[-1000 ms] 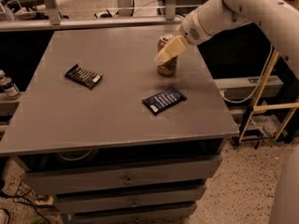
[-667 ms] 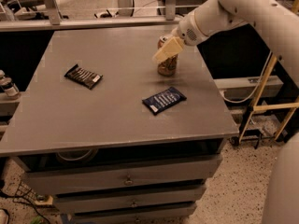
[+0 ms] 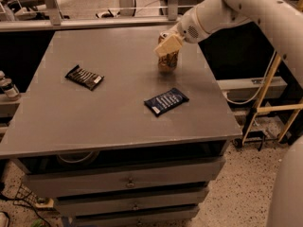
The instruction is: Move orange can near rxbar chocolate
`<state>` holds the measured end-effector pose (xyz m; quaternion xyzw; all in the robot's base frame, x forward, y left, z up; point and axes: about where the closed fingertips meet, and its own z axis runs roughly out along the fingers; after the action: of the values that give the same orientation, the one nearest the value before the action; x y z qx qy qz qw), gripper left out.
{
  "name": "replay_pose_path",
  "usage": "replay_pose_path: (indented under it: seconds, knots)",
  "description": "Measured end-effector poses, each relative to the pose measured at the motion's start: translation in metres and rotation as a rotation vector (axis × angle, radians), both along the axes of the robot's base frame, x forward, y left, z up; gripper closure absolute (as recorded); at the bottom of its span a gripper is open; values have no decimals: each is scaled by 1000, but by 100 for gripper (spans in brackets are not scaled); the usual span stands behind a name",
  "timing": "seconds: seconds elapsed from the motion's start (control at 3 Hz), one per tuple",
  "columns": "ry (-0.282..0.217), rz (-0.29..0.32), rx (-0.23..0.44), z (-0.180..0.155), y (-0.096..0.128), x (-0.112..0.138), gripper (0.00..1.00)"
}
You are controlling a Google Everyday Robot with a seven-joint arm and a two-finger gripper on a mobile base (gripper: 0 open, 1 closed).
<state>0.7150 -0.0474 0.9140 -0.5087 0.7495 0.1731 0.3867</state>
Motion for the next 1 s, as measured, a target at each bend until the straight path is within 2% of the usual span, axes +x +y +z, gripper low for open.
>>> replay_pose_path:
  seconds: [0.33, 0.67, 1.0]
  knots:
    - [-73, 53, 31, 34, 4, -9, 95]
    - [-76, 60, 30, 33, 8, -9, 100]
    - [-96, 113, 34, 30, 49, -7, 100]
